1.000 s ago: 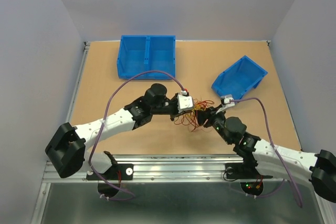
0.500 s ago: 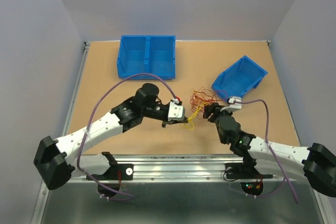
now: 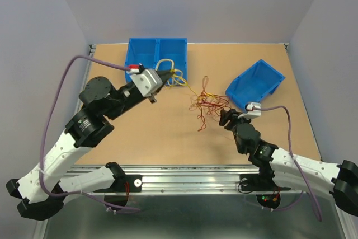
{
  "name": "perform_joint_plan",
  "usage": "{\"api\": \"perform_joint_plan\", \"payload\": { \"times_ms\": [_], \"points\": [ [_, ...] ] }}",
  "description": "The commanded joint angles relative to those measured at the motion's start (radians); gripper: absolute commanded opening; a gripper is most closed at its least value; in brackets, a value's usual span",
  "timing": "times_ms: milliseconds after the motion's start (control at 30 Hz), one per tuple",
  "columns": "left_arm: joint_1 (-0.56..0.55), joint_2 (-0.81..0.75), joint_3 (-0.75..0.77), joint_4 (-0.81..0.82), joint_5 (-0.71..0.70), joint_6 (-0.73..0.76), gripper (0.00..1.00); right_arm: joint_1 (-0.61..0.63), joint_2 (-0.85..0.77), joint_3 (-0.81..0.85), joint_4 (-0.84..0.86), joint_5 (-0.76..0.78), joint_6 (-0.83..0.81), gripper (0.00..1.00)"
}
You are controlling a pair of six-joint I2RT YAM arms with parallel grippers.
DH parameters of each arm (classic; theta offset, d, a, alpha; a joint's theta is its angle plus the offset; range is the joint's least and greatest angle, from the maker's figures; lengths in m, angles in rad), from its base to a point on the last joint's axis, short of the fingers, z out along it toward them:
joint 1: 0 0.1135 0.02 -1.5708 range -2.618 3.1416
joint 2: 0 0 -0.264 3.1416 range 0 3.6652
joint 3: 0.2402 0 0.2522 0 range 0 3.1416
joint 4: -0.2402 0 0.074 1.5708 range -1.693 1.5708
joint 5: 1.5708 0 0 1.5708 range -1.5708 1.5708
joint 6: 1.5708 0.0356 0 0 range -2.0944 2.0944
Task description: Untangle the cables
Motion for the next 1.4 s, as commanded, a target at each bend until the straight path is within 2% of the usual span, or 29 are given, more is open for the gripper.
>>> {"api": "perform_joint_plan", "payload": {
  "times_ms": [0, 67, 100, 133, 233, 367, 433, 467, 500, 533, 633, 667, 767, 933, 1067, 1100, 1200, 1367],
  "points": [
    [0.003, -0.049, 0.149, 0.089, -0.467, -0.039, 0.0, -0.001, -0.012, 0.032, 0.03, -0.083, -0.058, 0.6],
    [0.003, -0.075, 0.171, 0.089, -0.43, -0.023, 0.0, -0.002, 0.006, 0.034, 0.027, -0.047, -0.051, 0.55],
    [0.003, -0.088, 0.179, 0.091, -0.405, -0.028, 0.0, -0.002, 0.013, 0.035, 0.027, -0.039, -0.054, 0.41],
    [0.003, -0.089, 0.212, 0.089, -0.393, -0.04, 0.0, -0.002, 0.02, 0.04, 0.017, -0.036, -0.053, 0.35],
    [0.003, -0.052, 0.292, 0.065, -0.458, -0.048, 0.0, -0.002, 0.02, 0.048, -0.02, -0.02, -0.032, 0.24],
    [0.003, -0.023, 0.311, 0.17, -0.728, -0.014, 0.0, -0.004, -0.009, 0.052, -0.08, 0.03, 0.001, 0.08],
    [0.003, -0.035, 0.259, 0.351, -0.993, 0.096, 0.0, -0.002, -0.049, 0.04, -0.112, 0.079, 0.014, 0.08],
    [0.003, -0.046, 0.237, 0.425, -0.994, 0.13, 0.0, -0.002, -0.065, 0.035, -0.123, 0.091, 0.021, 0.08],
    [0.003, -0.067, 0.197, 0.551, -1.062, 0.17, 0.0, -0.002, -0.105, 0.026, -0.135, 0.102, 0.027, 0.08],
    [0.003, -0.079, 0.18, 0.598, -1.08, 0.209, 0.0, -0.002, -0.125, 0.019, -0.152, 0.104, 0.027, 0.08],
    [0.003, -0.124, 0.15, 0.593, -1.013, 0.198, 0.0, -0.002, -0.213, -0.001, -0.171, 0.07, 0.019, 0.11],
    [0.003, -0.128, 0.153, 0.555, -0.941, 0.182, 0.0, -0.002, -0.228, -0.006, -0.171, 0.056, 0.013, 0.11],
    [0.003, -0.093, 0.171, 0.444, -0.875, 0.147, 0.0, -0.002, -0.276, -0.015, -0.172, -0.011, -0.005, 0.14],
    [0.006, 0.02, 0.117, 0.493, -0.897, 0.198, 0.0, -0.002, -0.273, -0.009, -0.172, -0.065, -0.016, 0.17],
    [0.102, 0.101, 0.108, 0.516, -0.812, 0.14, 0.0, -0.002, -0.239, 0.0, -0.171, -0.076, -0.008, 0.17],
    [0.183, 0.15, 0.123, 0.507, -0.751, 0.112, 0.0, -0.002, -0.227, 0.005, -0.171, -0.077, -0.007, 0.17],
    [0.326, 0.258, 0.223, 0.441, -0.629, 0.027, 0.0, -0.002, -0.214, 0.008, -0.166, -0.089, -0.001, 0.18],
    [0.42, 0.391, 0.277, 0.459, -0.543, 0.015, 0.0, -0.001, -0.219, 0.002, -0.16, -0.089, -0.004, 0.18]
  ]
}}
